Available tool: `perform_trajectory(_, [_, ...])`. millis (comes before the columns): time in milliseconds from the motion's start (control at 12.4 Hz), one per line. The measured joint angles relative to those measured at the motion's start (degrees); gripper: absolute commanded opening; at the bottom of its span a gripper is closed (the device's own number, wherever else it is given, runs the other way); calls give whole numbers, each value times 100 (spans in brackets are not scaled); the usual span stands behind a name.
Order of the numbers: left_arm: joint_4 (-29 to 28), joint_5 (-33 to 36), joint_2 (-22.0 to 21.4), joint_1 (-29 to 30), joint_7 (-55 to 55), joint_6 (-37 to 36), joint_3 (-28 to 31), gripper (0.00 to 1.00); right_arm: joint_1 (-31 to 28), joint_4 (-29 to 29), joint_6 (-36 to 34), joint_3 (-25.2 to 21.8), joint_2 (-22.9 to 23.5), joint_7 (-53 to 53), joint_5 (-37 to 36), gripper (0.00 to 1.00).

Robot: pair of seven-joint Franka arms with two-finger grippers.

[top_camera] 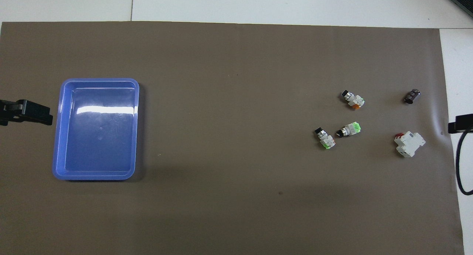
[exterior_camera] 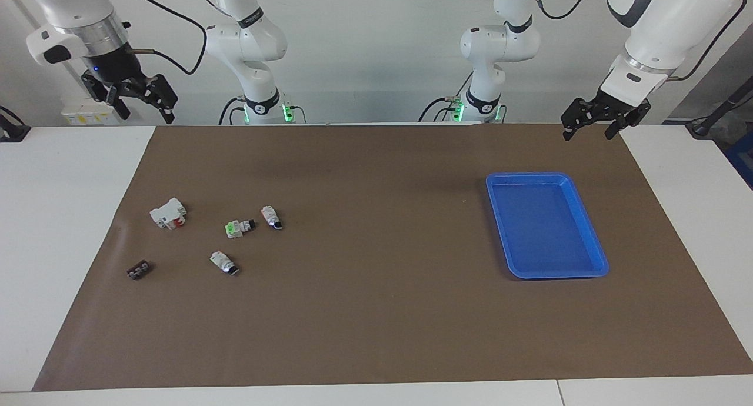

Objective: Turn and place switch with both arms
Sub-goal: 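Reach the right gripper toward the grey switch with orange top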

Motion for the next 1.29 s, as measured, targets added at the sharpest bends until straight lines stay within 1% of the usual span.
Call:
perform_trajectory(242, [0, 0, 0, 0, 0, 0, 0, 100, 1, -2, 27, 23, 0, 0, 0, 100])
perform_trajectory(725, [0, 0, 0, 0, 0, 0, 0, 100, 41, -134, 510, 29, 116, -25, 5, 100])
perform_trajectory(806, [0, 0, 0, 0, 0, 0, 0, 100, 157, -231, 728, 32, 189, -58, 7, 100])
perform_trajectory(1047, [0, 0, 0, 0, 0, 0, 0, 100, 662, -952, 1984, 52, 368, -73, 7, 100])
perform_trajectory(1128, [0, 0, 0, 0, 0, 0, 0, 100, 814, -1159, 2237, 61, 455, -73, 7, 100])
perform_trajectory(1289, [0, 0, 0, 0, 0, 0, 0, 100, 1108, -1475, 2738, 72, 782, -93, 19, 100])
